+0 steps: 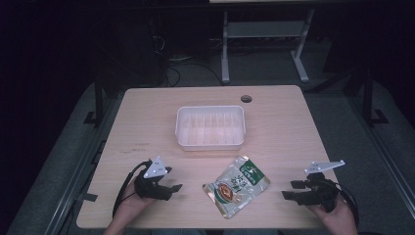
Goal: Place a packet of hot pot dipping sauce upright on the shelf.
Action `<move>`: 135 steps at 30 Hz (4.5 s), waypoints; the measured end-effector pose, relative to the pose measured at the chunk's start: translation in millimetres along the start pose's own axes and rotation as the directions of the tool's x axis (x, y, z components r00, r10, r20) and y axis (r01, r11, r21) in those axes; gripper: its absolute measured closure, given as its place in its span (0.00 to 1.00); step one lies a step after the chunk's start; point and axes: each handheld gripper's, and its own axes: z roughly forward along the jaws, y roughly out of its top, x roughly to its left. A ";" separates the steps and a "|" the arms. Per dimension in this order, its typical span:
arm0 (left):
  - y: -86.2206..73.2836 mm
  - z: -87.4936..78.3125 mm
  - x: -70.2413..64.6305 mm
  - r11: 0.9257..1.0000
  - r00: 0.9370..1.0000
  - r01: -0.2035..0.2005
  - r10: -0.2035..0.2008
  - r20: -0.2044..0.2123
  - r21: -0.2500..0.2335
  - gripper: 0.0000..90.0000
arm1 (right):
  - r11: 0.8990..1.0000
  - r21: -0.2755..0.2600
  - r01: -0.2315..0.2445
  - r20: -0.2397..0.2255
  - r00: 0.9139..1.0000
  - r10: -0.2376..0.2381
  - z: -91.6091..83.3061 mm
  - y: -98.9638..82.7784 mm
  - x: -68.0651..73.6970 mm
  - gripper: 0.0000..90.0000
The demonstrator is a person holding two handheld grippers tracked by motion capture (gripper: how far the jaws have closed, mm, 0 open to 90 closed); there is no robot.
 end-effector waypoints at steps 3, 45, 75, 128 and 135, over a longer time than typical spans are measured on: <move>1.9 1.7 -3.0 1.000 1.000 -0.010 0.010 0.007 0.010 0.35 | 1.000 0.004 -0.001 0.003 1.000 0.001 0.4 0.1 1.3 0.41; 72.7 47.7 -52.8 0.985 0.974 -0.157 0.144 0.177 0.066 0.90 | 0.989 0.105 0.103 -0.106 0.990 -0.092 32.9 83.5 16.1 0.32; 67.3 64.6 -66.2 0.972 0.960 -0.215 0.192 0.206 0.096 0.90 | 0.973 0.219 0.078 -0.118 0.992 -0.053 82.5 98.0 18.6 0.66; 59.1 47.1 -51.6 0.990 0.981 -0.130 0.121 0.152 0.050 0.66 | 0.958 0.274 -0.088 -0.242 0.957 0.157 69.9 126.8 24.3 0.99; 57.9 41.2 -47.7 0.992 0.986 -0.119 0.112 0.124 0.045 0.58 | 0.962 0.243 -0.122 -0.240 0.954 0.181 50.3 135.6 33.9 0.99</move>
